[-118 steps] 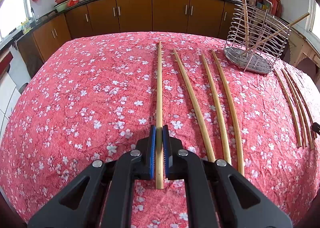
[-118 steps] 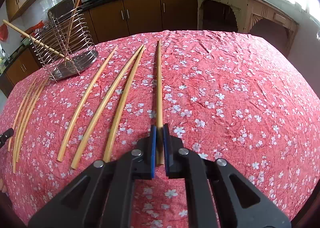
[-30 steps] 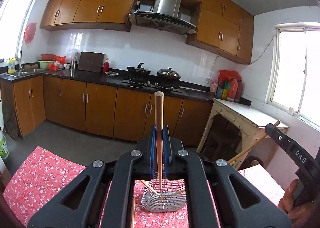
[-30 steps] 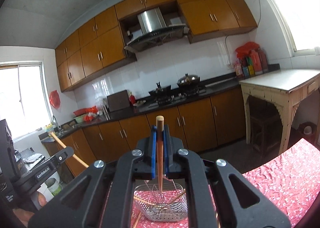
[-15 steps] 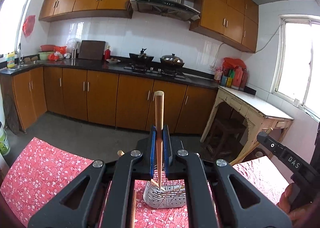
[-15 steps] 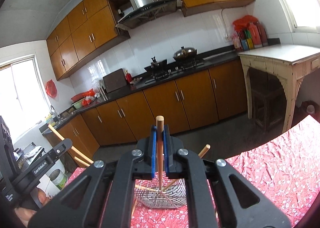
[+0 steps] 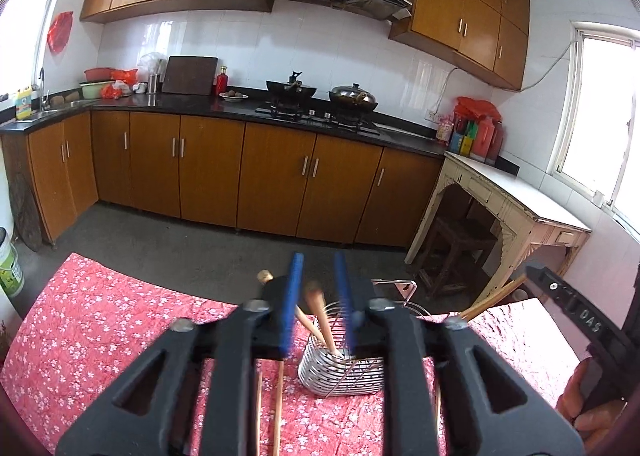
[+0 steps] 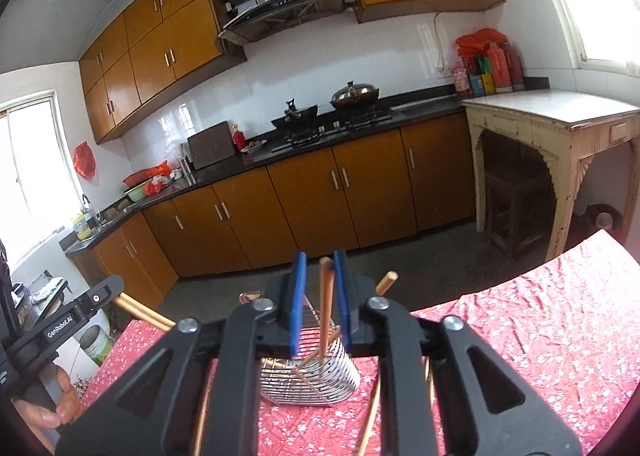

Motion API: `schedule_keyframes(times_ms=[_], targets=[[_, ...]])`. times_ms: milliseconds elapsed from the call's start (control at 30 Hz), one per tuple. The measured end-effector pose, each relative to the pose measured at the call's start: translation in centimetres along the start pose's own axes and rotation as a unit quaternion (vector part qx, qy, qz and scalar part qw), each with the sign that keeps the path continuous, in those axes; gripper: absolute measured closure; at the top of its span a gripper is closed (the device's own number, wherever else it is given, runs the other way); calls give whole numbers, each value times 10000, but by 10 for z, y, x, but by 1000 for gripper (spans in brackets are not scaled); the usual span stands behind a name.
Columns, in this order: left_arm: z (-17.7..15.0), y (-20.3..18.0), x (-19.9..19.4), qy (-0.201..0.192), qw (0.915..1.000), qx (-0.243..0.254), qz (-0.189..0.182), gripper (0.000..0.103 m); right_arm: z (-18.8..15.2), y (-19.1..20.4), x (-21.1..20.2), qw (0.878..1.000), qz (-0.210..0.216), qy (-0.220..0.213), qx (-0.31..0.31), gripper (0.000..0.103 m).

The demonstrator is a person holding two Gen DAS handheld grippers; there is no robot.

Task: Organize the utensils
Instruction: 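Open both tools to drop the chopsticks into the wire holder, then return to the table and grasp a chopstick with the left tool while the right tool grasps another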

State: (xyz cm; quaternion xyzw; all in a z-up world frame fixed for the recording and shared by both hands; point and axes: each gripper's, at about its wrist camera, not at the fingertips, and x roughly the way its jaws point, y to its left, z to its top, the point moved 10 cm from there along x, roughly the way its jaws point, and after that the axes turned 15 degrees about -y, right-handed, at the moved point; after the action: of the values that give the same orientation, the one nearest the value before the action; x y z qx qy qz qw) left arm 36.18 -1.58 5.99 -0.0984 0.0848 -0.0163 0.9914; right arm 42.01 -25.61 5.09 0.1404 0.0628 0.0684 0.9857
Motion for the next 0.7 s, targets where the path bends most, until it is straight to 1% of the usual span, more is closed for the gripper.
schedule_keyframes(times_ms=[33, 67, 267, 400, 533, 600, 667, 700], targets=[[2, 2, -3, -43, 10000, -3, 28, 63, 3, -2, -4, 10000, -21, -50, -11, 81], [4, 3, -7, -91, 9999, -6, 46, 62, 6, -3, -7, 10000, -36, -86, -13, 80], [13, 15, -30, -207, 9996, -74, 152, 62, 18, -15, -38, 9995, -207, -257, -1, 80], [10, 29, -56, -277, 9992, -123, 244, 61, 10, -32, -64, 9989, -396, -228, -46, 80], [-4, 48, -78, -255, 9989, 41, 393, 60, -16, -56, -87, 9982, -597, -56, -80, 80], [-22, 63, -89, -149, 9986, 145, 487, 58, -36, -68, -95, 9975, -683, 129, -118, 80], [-41, 76, -94, -19, 9982, 203, 564, 53, -64, -81, -98, 9960, -773, 411, -165, 80], [-56, 85, -95, 121, 9977, 267, 618, 52, -77, -87, -99, 9951, -816, 533, -171, 80]])
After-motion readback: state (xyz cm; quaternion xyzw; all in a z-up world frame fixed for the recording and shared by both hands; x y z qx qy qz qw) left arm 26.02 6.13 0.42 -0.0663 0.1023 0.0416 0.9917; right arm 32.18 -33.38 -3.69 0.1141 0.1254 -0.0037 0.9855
